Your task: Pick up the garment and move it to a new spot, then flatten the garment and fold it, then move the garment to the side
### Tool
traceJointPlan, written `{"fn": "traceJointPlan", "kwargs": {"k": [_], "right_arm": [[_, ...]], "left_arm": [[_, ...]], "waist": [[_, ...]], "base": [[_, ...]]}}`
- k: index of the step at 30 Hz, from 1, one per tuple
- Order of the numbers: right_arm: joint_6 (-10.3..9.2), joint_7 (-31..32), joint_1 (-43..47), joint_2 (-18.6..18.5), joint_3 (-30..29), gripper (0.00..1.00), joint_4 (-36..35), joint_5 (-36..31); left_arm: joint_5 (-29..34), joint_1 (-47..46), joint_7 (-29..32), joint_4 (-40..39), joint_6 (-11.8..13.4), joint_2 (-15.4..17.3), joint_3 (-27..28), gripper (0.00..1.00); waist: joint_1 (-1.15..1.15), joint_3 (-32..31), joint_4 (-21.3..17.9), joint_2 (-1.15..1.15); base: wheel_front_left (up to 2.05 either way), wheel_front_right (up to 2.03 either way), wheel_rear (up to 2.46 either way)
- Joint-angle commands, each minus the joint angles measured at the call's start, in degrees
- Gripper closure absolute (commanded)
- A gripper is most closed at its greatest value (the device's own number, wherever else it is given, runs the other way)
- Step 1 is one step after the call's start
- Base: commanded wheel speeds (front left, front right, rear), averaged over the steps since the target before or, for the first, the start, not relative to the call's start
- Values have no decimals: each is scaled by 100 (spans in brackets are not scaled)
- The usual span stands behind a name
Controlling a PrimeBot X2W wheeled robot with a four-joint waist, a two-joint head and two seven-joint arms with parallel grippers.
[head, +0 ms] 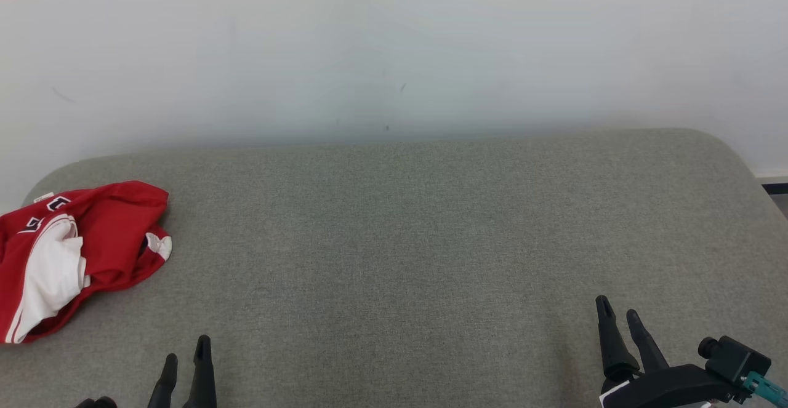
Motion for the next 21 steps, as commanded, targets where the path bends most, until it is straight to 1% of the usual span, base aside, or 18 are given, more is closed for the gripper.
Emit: {"fn": "traceJointPlan", "kwargs": {"k": [1, 9, 21], "right_arm": [[13, -44, 6, -12, 6, 0, -74, -144], [14, -136, 67, 2, 33, 0, -112, -666], [15, -202, 115, 15, 94, 0, -106, -1421]], "left_arm": [[191, -6, -56, -71, -9, 39, 7, 0], [847, 40, -181, -57, 65, 39, -80, 0], [1580, 133, -354, -124, 125, 34, -173, 0]], "waist": [[0, -5, 2, 0], [0, -43, 4, 0], [0, -83, 6, 0]], "base": [[0, 0, 0], [0, 0, 0], [0, 0, 0]]}}
